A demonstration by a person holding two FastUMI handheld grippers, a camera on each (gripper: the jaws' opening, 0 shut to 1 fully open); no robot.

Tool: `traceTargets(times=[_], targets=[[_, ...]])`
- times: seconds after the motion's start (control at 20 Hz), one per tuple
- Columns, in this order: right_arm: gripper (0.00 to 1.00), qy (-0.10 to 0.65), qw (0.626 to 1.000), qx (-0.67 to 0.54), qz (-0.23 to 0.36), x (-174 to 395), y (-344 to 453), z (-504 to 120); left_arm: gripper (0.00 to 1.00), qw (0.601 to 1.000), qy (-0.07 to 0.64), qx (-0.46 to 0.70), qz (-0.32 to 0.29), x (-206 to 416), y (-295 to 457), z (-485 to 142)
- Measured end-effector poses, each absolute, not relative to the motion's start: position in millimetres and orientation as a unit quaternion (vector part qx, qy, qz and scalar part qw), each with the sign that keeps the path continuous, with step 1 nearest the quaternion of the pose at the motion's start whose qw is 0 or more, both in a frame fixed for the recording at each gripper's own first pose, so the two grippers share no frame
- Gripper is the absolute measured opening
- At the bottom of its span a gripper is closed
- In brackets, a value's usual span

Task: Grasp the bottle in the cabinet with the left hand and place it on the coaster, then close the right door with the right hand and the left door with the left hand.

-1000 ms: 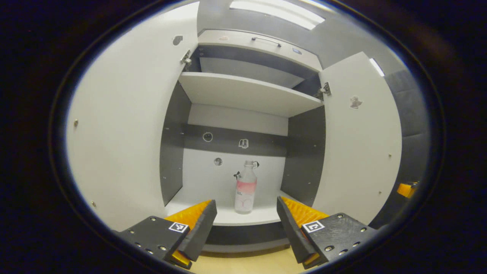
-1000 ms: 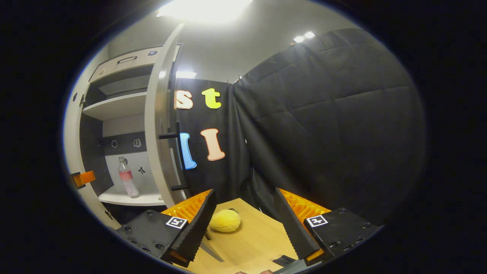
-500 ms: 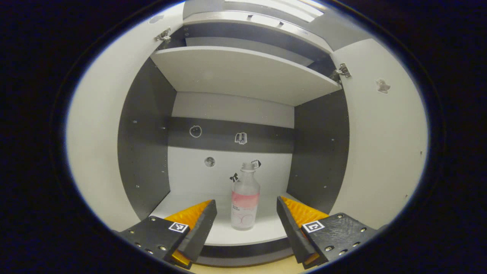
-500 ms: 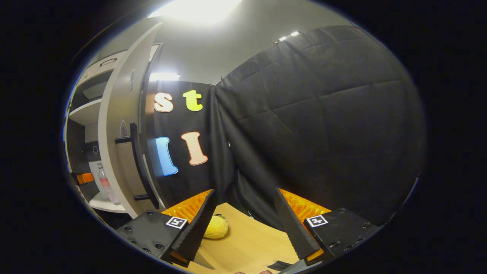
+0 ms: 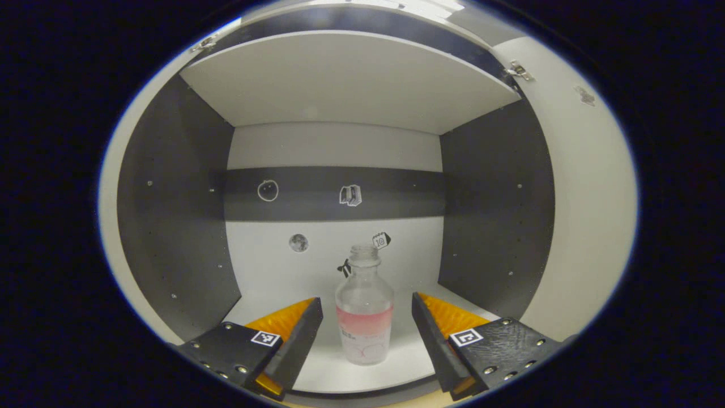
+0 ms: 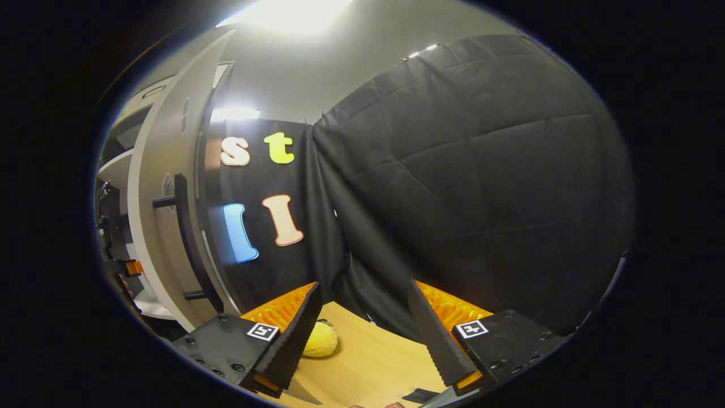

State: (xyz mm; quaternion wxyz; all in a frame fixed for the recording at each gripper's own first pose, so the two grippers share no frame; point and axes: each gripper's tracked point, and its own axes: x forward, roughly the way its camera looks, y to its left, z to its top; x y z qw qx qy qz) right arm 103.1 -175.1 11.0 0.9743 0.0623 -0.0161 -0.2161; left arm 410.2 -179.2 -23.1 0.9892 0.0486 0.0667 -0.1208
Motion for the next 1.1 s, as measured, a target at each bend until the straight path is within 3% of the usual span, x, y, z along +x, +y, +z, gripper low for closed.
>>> traceTargets(times=[0.05,0.1,0.4,0.45,0.5,0.55,0.65,0.75,1.0,1.05,1.1], targets=[[0.98,-0.01,0.973,0.059,-0.222,104,-176,9,0.96,0.989,0.066,0.052,-0.121,415,-182,-24],[0.98,-0.007,0.972,0.059,-0.227,107,-178,7,0.92,0.989,0.067,0.052,-0.122,419,-184,-26],[0.98,0.0,0.969,0.077,-0.235,111,-191,-2,0.92,0.987,0.078,0.064,-0.122,418,-183,-30],[0.92,0.003,0.969,0.073,-0.236,111,-192,-3,0.96,0.987,0.082,0.065,-0.121,417,-183,-30],[0.92,0.005,0.969,0.072,-0.235,111,-193,-4,0.96,0.987,0.086,0.065,-0.117,416,-183,-31],[0.92,0.006,0.97,0.071,-0.234,111,-193,-5,0.88,0.987,0.087,0.065,-0.115,417,-183,-31],[0.92,0.007,0.97,0.071,-0.23,114,-195,-5,0.88,0.988,0.084,0.068,-0.11,417,-184,-28],[0.92,0.011,0.971,0.072,-0.227,117,-197,-9,0.71,0.988,0.085,0.072,-0.109,416,-188,-25],[0.92,0.014,0.974,0.081,-0.21,130,-200,-11,0.78,0.988,0.089,0.064,-0.104,411,-188,-26],[0.92,0.016,0.975,0.079,-0.206,134,-201,-12,0.68,0.989,0.088,0.06,-0.1,408,-187,-25],[0.98,0.02,0.975,0.077,-0.208,140,-206,-16,0.68,0.99,0.088,0.051,-0.098,405,-187,-23]])
